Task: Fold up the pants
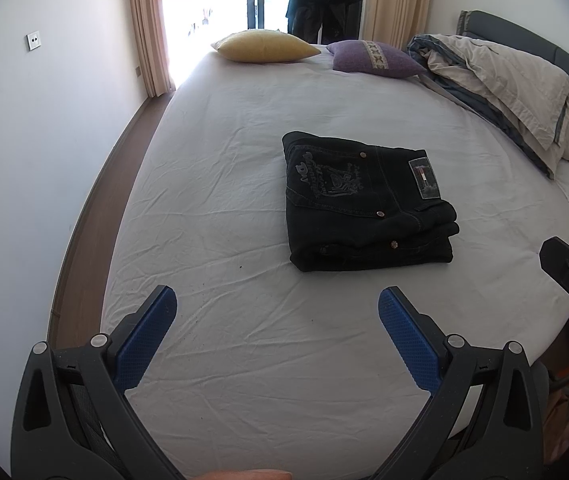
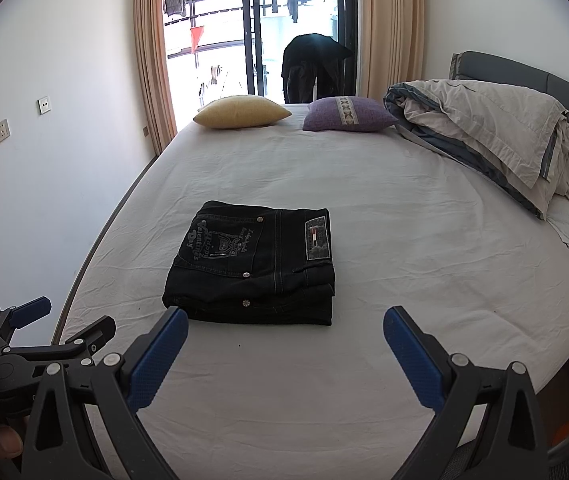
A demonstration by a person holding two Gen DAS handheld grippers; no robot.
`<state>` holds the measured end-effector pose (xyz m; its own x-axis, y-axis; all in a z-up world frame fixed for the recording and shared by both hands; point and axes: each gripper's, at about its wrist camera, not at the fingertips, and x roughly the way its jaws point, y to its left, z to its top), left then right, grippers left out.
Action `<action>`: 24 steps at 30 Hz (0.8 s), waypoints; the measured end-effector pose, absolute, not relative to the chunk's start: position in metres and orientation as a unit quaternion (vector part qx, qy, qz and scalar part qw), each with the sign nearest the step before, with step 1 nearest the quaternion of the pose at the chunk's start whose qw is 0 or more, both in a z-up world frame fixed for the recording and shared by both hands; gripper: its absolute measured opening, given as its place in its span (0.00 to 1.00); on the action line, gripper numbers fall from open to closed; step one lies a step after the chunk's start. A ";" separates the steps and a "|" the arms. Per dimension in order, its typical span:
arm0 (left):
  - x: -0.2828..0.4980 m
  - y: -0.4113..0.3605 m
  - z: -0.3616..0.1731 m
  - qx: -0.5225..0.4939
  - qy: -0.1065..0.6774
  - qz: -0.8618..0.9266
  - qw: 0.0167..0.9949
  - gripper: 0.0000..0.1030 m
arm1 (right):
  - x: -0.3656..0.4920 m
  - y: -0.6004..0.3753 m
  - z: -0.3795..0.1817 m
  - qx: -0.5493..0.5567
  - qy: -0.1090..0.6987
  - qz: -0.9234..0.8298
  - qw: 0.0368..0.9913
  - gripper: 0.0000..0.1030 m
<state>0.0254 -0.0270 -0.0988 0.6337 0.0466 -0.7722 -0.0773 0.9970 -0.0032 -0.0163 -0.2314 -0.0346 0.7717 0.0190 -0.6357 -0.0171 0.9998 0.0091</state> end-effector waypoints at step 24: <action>0.026 -0.026 -0.101 -0.019 0.432 0.043 0.901 1.00 | -0.017 -0.235 -0.039 0.002 0.343 0.013 0.939 0.98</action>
